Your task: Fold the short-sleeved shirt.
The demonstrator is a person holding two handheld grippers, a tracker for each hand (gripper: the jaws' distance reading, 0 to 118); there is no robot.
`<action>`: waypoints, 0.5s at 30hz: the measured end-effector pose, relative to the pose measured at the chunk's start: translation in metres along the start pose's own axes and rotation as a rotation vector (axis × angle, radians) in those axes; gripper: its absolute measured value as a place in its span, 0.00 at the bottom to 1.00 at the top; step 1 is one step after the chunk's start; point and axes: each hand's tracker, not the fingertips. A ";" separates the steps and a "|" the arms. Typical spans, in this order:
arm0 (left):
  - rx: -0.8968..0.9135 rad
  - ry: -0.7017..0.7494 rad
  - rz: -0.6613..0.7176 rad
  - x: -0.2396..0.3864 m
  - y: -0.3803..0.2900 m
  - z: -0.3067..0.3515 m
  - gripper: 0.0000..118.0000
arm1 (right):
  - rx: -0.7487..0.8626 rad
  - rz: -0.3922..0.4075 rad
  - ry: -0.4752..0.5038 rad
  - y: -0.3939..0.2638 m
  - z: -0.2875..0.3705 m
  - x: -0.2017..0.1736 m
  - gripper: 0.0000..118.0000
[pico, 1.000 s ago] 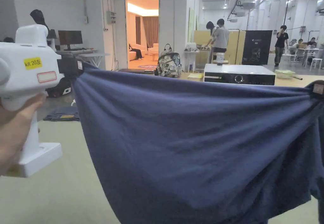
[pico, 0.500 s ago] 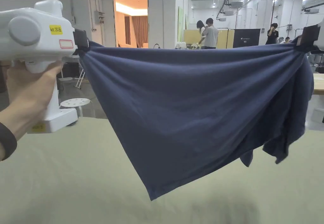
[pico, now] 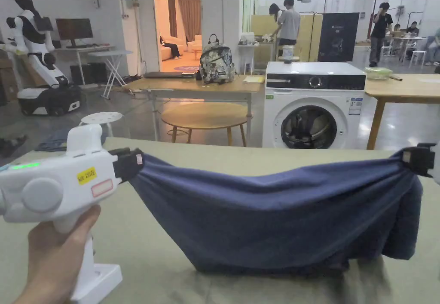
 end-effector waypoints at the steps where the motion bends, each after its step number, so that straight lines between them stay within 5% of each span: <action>1: 0.000 0.003 0.004 -0.002 -0.021 0.011 0.00 | -0.025 0.020 -0.007 -0.027 0.013 0.004 0.02; 9: -0.171 0.035 0.012 0.000 -0.156 0.110 0.00 | -0.151 -0.051 -0.077 -0.214 0.136 0.014 0.02; 15: -0.248 0.099 -0.009 0.024 -0.215 0.168 0.00 | -0.228 -0.127 -0.128 -0.286 0.189 0.018 0.02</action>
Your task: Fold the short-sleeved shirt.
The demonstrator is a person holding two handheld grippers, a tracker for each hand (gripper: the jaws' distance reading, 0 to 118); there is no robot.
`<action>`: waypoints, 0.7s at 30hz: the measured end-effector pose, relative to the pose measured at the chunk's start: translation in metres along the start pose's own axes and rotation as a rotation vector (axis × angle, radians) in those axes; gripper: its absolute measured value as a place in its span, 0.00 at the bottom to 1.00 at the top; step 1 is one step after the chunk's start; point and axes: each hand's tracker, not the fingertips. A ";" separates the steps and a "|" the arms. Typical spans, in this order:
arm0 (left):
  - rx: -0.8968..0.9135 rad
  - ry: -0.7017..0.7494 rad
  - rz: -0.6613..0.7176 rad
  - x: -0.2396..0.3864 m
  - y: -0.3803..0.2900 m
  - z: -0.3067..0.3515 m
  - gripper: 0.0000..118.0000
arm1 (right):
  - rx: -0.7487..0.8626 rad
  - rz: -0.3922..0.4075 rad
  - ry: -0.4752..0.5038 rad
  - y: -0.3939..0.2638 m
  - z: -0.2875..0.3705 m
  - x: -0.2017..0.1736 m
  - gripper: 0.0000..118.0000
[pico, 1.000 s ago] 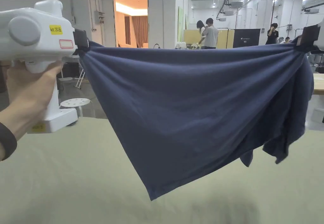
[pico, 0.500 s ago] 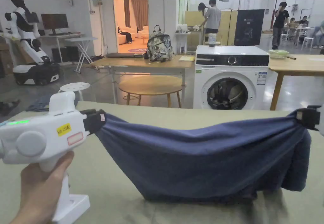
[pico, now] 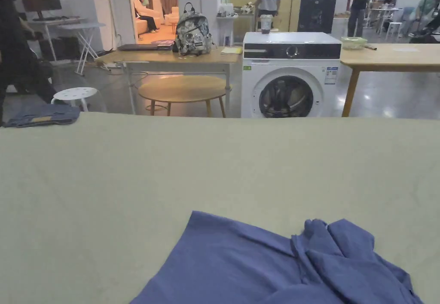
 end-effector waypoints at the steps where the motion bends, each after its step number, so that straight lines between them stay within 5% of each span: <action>1: -0.015 0.006 0.014 -0.001 -0.009 0.003 0.00 | 0.001 0.000 -0.008 -0.008 0.003 0.000 0.02; 4: -0.024 0.021 0.049 -0.002 -0.027 0.010 0.00 | -0.015 0.008 -0.010 -0.018 0.005 0.000 0.07; 6: -0.037 0.021 0.046 0.000 -0.032 0.012 0.15 | -0.012 0.054 -0.025 -0.022 0.004 0.000 0.48; 7: -0.037 0.031 0.017 0.003 -0.032 0.015 0.32 | 0.003 0.076 -0.046 -0.023 0.006 0.000 0.62; 11: 0.013 0.049 -0.059 0.009 -0.017 0.025 0.64 | 0.043 0.052 -0.016 -0.014 0.023 0.001 0.62; 21: 0.304 -0.054 -0.107 0.055 0.073 0.052 0.59 | 0.285 0.119 0.127 0.077 0.046 -0.042 0.58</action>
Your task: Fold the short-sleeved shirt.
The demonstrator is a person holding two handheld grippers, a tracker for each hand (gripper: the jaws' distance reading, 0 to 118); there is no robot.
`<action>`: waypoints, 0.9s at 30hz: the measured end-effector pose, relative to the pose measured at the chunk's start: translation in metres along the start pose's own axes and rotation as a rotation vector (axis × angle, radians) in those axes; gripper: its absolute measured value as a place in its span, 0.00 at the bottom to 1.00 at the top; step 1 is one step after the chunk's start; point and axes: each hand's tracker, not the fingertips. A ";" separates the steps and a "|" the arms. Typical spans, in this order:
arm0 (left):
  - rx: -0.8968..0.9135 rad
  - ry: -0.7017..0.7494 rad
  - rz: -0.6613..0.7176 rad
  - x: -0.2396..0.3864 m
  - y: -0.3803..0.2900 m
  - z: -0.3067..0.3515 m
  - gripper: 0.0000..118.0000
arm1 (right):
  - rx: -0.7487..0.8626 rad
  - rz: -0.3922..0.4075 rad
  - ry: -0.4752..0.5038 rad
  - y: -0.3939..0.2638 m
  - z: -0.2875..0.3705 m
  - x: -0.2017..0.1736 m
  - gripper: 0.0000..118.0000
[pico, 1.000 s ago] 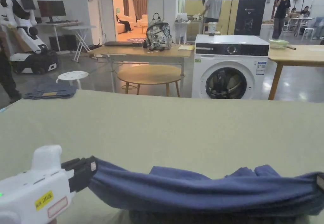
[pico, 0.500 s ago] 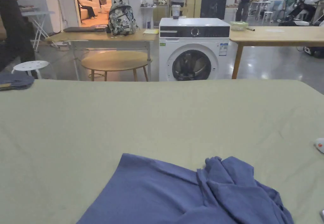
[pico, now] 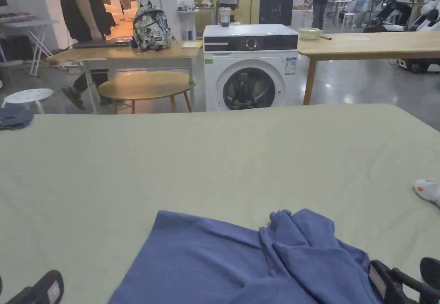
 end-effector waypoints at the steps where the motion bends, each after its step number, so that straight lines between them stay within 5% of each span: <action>1: 0.034 -0.035 -0.023 0.004 0.005 -0.002 0.48 | 0.011 0.006 0.005 0.004 -0.003 -0.004 0.51; 3: 0.007 -0.024 -0.020 0.007 0.007 -0.010 0.05 | 0.015 0.016 0.003 0.009 -0.009 -0.011 0.16; 4: 0.003 -0.030 -0.019 0.009 0.008 -0.013 0.00 | 0.025 0.021 0.003 0.011 -0.012 -0.014 0.02; 14: -0.057 0.004 0.028 -0.007 -0.009 -0.011 0.00 | 0.013 0.067 0.020 0.002 -0.018 -0.027 0.00; 16: -0.152 0.061 0.098 -0.019 -0.029 -0.014 0.24 | 0.004 0.071 0.024 -0.003 -0.017 -0.026 0.00; 19: -0.254 0.077 0.147 -0.038 -0.066 -0.022 0.42 | -0.031 0.061 0.027 -0.015 -0.018 -0.020 0.00; 20: -0.291 0.076 0.164 -0.043 -0.079 -0.025 0.57 | -0.043 0.059 0.027 -0.019 -0.017 -0.018 0.00; 27: -0.496 0.140 0.269 -0.060 -0.148 -0.043 0.61 | -0.119 0.052 -0.005 -0.041 -0.017 -0.003 0.00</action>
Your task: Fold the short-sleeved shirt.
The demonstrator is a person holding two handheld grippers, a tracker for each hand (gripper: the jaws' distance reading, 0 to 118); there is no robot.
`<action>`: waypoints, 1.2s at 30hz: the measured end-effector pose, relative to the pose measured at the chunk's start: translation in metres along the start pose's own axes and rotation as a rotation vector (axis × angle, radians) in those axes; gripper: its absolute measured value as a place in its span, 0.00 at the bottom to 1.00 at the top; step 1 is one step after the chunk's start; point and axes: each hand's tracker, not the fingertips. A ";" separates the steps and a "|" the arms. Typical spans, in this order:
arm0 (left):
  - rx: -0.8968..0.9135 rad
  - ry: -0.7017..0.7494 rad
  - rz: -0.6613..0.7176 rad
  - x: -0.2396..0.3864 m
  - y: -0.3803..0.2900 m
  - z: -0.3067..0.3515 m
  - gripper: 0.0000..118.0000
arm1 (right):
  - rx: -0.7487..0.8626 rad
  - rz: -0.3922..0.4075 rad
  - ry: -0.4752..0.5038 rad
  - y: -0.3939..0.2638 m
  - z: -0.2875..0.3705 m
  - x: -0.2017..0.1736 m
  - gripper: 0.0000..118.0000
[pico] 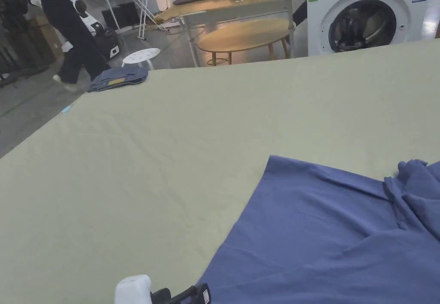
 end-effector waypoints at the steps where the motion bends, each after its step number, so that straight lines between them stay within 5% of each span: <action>1: -0.029 0.007 0.011 -0.001 -0.003 -0.006 0.58 | -0.008 -0.003 -0.003 -0.002 0.000 0.002 0.00; 6: -0.041 0.043 -0.064 0.012 -0.003 -0.009 0.05 | -0.031 0.000 -0.038 -0.006 -0.001 0.010 0.00; 10: -0.061 0.054 -0.119 0.020 -0.012 -0.016 0.03 | -0.038 -0.014 -0.066 0.007 -0.015 0.025 0.01; 13: -0.080 0.051 -0.105 0.021 -0.007 -0.015 0.03 | -0.070 -0.036 -0.074 0.024 -0.039 0.041 0.55; 14: -0.083 0.051 -0.104 0.021 -0.007 -0.015 0.03 | -0.095 -0.059 -0.048 0.030 -0.050 0.050 0.62; 21: -0.072 0.059 -0.101 0.018 -0.012 -0.015 0.03 | -0.287 -0.153 0.045 0.048 -0.144 0.088 0.62; 25: -0.075 0.043 -0.076 0.014 -0.011 -0.013 0.03 | -0.355 -0.155 0.016 0.065 -0.198 0.098 0.62; 29: -0.084 0.049 -0.092 0.017 -0.010 -0.014 0.03 | -0.432 -0.286 0.049 0.084 -0.252 0.103 0.62; 33: -0.078 0.062 -0.098 0.019 -0.012 -0.014 0.03 | -0.587 -0.236 -0.001 0.081 -0.296 0.090 0.58; 36: -0.077 0.064 -0.088 0.017 -0.012 -0.015 0.03 | -0.631 -0.081 -0.097 0.068 -0.305 0.074 0.34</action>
